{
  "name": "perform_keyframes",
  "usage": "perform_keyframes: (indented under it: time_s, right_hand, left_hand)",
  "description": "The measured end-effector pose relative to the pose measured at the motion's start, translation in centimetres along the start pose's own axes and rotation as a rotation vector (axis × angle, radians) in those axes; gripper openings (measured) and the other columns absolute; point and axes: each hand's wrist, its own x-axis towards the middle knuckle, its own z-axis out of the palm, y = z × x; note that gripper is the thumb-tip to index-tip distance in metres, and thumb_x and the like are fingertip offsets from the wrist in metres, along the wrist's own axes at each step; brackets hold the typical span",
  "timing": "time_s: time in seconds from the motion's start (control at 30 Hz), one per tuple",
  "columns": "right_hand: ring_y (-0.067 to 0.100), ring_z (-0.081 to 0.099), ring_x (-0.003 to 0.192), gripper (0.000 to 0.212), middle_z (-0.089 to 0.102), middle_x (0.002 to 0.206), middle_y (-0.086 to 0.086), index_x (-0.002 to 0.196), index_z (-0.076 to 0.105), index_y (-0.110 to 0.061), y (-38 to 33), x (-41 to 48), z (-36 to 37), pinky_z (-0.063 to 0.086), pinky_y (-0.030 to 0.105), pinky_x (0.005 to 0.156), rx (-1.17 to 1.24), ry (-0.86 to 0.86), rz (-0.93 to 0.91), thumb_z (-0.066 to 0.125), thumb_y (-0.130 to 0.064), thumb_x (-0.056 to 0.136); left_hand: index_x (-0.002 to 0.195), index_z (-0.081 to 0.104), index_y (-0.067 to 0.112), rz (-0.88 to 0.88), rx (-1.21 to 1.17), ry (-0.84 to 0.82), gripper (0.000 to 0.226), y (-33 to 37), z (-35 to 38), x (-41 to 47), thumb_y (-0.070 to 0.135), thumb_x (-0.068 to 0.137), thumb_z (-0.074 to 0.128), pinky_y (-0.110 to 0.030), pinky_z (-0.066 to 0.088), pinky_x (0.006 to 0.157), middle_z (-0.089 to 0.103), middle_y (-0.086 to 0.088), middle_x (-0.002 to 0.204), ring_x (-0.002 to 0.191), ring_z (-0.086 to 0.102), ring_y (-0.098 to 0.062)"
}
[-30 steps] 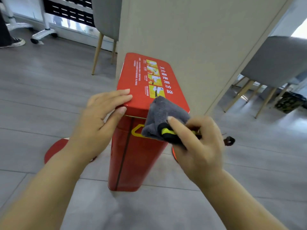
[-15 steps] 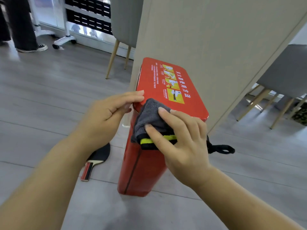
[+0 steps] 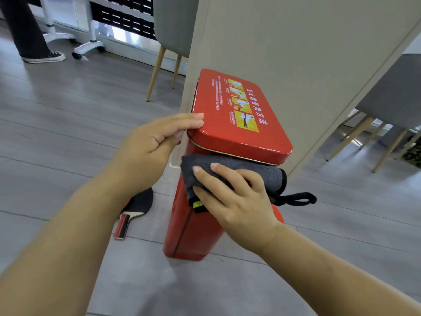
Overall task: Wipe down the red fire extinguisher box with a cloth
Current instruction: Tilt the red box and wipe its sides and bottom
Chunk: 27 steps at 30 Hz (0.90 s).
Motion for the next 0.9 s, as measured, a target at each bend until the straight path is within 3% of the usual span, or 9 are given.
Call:
perform_keyframes:
  time_s: [0.27,0.47,0.63,0.9]
  right_hand:
    - [0.026,0.056,0.107,0.017,0.066,0.118,0.003,0.091,0.078,-0.018,1.7,-0.9,-4.2,0.043,0.040,0.088,0.030,0.155,0.157,0.062,-0.011,0.090]
    - [0.026,0.056,0.110,0.015,0.064,0.122,-0.002,0.096,0.073,-0.021,5.0,-1.7,-2.6,0.045,0.042,0.091,0.026,0.243,0.148,0.062,-0.011,0.091]
    - [0.024,0.055,0.114,0.016,0.060,0.123,-0.002,0.098,0.068,-0.020,4.5,-3.5,-1.2,0.042,0.042,0.099,0.122,0.270,0.171,0.056,-0.011,0.095]
    - [0.024,0.053,0.112,0.024,0.055,0.129,-0.004,0.102,0.071,-0.022,1.7,-6.4,0.2,0.045,0.042,0.082,0.194,0.089,0.169,0.051,-0.011,0.096]
  left_hand:
    - [0.114,0.062,0.030,0.002,-0.003,0.110,0.030,-0.2,0.9,-0.3,0.016,0.094,0.044,-0.031,0.042,0.105,0.059,0.017,0.126,0.123,0.050,0.001]
    - [0.112,0.060,0.032,0.028,0.015,0.146,0.027,-0.2,1.5,-0.1,0.016,0.094,0.047,-0.015,0.042,0.098,0.060,0.016,0.123,0.121,0.052,-0.002]
    - [0.112,0.055,0.037,0.060,0.046,0.148,0.022,-0.4,2.1,-0.2,0.031,0.091,0.051,-0.015,0.044,0.096,0.058,0.022,0.122,0.118,0.054,-0.003]
    - [0.115,0.053,0.030,0.099,0.035,0.206,0.025,-0.6,3.1,-0.4,0.028,0.090,0.054,-0.022,0.047,0.097,0.055,0.011,0.129,0.121,0.053,-0.010]
